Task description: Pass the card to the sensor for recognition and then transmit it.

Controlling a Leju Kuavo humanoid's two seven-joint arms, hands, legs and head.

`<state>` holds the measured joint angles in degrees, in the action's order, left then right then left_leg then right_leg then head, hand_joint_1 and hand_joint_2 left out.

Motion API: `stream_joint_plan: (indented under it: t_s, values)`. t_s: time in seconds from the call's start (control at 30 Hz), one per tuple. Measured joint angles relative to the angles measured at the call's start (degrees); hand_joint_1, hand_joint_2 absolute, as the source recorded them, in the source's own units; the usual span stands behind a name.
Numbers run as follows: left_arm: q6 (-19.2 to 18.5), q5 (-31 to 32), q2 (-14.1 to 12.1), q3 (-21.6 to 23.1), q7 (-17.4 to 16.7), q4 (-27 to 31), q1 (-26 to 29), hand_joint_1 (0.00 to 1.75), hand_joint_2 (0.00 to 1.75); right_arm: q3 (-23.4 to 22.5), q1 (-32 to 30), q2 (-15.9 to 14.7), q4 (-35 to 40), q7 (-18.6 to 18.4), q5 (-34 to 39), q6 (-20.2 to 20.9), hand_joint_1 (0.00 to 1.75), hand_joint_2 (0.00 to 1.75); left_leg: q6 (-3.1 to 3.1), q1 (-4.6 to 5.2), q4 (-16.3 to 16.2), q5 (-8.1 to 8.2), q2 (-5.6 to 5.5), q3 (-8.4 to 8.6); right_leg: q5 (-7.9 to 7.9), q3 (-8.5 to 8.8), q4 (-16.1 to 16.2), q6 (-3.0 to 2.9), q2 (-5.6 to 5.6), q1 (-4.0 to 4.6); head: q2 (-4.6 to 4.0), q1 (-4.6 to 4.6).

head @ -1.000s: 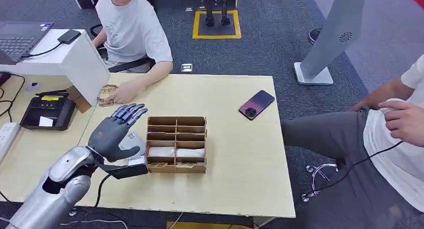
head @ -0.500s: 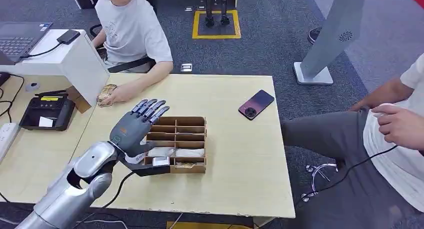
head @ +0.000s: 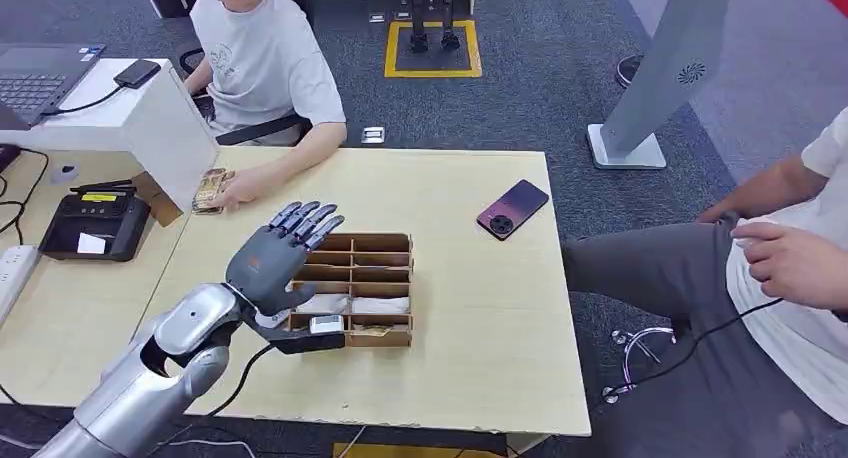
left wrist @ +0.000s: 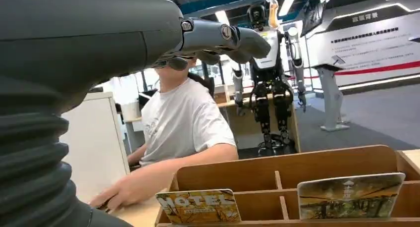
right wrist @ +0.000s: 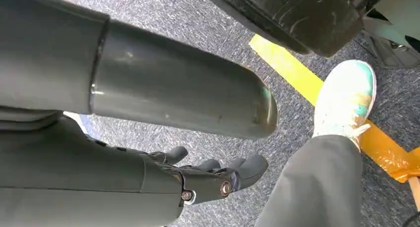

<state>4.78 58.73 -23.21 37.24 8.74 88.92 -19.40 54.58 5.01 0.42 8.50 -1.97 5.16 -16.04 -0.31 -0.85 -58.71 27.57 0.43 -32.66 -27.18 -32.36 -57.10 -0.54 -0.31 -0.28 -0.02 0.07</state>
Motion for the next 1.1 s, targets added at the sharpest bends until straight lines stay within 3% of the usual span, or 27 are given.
stream_joint_plan:
  t_s: [0.33, 0.7, 1.1]
  values:
    - [-2.29, -4.07, -0.59, 0.81, 0.98, -2.36, -1.06, 0.00, 1.75, 0.09, -0.01, 0.00, 0.00, 0.06, 0.02, 0.00, 0.00, 0.00, 0.00, -0.01, 0.00, 0.00, 0.01, 0.00, 0.00, 0.00, -0.01, 0.00, 0.01, 0.00, 0.00, 0.00]
    - [-2.42, -4.35, -2.56, 1.38, -0.40, -5.53, -1.85, 0.00, 1.75, 0.39, 0.03, 0.00, 0.00, 0.20, 0.13, -0.11, 0.00, 0.00, 0.00, -0.01, 0.00, 0.00, 0.00, -0.01, 0.00, 0.01, -0.01, 0.00, 0.00, 0.00, 0.00, 0.00]
    - [-2.42, -4.83, -2.84, 1.38, -0.37, -7.41, -1.85, 0.00, 1.75, 0.42, 0.03, 0.00, 0.00, 0.24, 0.02, -0.17, 0.00, 0.00, 0.00, 0.00, 0.00, 0.00, 0.00, 0.00, 0.00, 0.02, -0.01, 0.00, 0.00, 0.00, 0.00, 0.00]
